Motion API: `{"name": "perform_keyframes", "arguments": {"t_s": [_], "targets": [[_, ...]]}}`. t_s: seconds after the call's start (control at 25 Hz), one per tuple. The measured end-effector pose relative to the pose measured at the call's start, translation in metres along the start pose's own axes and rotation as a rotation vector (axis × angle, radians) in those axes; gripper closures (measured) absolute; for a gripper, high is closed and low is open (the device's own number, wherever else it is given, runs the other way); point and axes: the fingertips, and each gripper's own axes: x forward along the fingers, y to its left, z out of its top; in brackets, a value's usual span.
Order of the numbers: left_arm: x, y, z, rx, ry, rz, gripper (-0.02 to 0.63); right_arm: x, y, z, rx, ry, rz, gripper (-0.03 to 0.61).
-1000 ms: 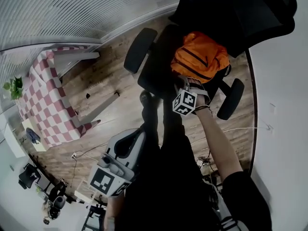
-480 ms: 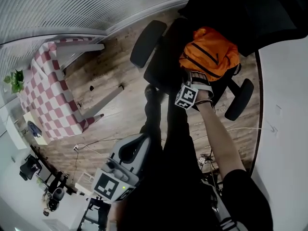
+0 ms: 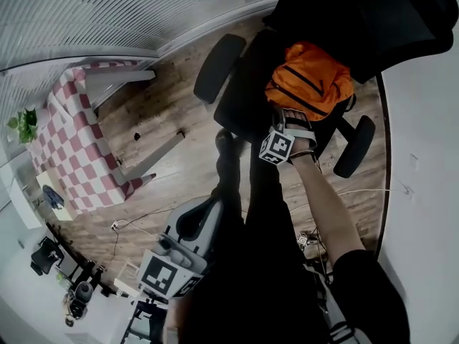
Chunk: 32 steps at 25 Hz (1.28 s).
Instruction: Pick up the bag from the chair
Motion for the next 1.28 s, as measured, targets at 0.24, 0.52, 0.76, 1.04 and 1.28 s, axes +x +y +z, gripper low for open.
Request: {"name": "perform_keyframes", "arguments": {"t_s": [0.24, 0.52, 0.76, 1.04, 1.28], "targets": [[0.004, -0.013, 0.015, 0.037, -0.023, -0.039, 0.580, -0.029, -0.013, -0.010, 0.125, -0.006, -0.031, 0.555], [0.003, -0.031, 0.034, 0.086, -0.066, -0.084, 0.580, -0.075, -0.049, -0.027, 0.301, -0.008, -0.122, 0.555], [-0.001, -0.047, 0.048, 0.117, -0.105, -0.132, 0.580, -0.114, -0.083, -0.047, 0.424, -0.010, -0.201, 0.555], [-0.015, -0.056, 0.051, 0.141, -0.136, -0.129, 0.580, -0.158, -0.113, -0.055, 0.552, -0.043, -0.249, 0.555], [-0.022, -0.056, 0.053, 0.142, -0.151, -0.108, 0.580, -0.191, -0.141, -0.053, 0.635, -0.098, -0.262, 0.555]]}}
